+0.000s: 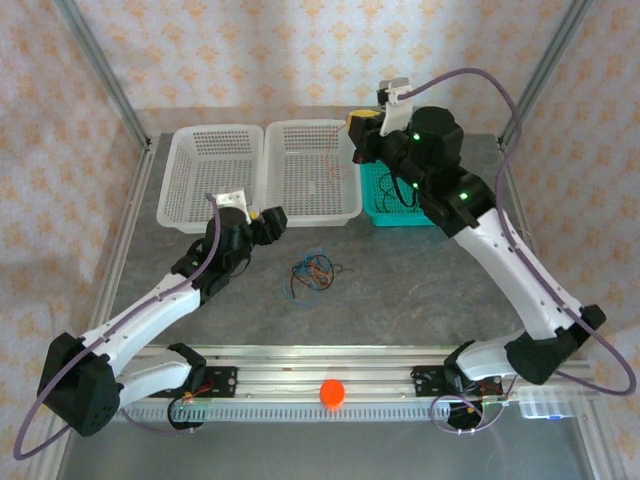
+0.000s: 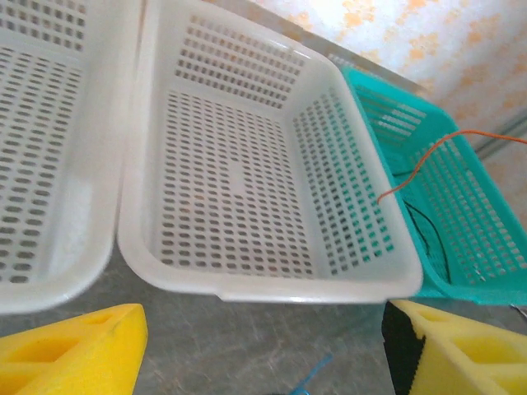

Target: Untangle the cables

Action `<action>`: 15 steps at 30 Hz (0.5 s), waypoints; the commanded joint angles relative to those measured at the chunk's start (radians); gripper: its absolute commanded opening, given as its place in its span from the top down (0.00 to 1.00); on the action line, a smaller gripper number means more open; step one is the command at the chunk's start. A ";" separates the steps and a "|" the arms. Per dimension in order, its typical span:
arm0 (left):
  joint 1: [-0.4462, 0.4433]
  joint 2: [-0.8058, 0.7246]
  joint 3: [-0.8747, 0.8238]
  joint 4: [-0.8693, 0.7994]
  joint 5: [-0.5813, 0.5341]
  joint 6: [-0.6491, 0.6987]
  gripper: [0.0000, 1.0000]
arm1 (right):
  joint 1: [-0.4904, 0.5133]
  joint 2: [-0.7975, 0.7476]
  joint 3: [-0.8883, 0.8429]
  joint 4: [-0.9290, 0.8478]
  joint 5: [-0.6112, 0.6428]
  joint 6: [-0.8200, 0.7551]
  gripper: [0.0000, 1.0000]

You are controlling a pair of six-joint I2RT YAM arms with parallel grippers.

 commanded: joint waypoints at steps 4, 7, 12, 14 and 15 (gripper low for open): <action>0.020 0.100 0.133 -0.052 0.014 0.067 0.11 | -0.058 0.140 0.030 0.083 -0.013 0.011 1.00; 0.032 0.147 0.169 -0.047 0.016 0.074 0.01 | -0.073 0.216 0.060 0.087 -0.027 0.019 1.00; 0.063 0.223 0.207 -0.030 0.025 0.060 0.01 | -0.086 0.341 0.096 0.078 -0.026 0.047 1.00; 0.071 0.248 0.216 -0.020 0.027 0.054 0.01 | -0.091 0.389 0.102 0.071 -0.029 0.057 1.00; 0.074 0.261 0.222 -0.018 0.021 0.053 0.01 | -0.092 0.414 0.106 0.067 -0.030 0.062 1.00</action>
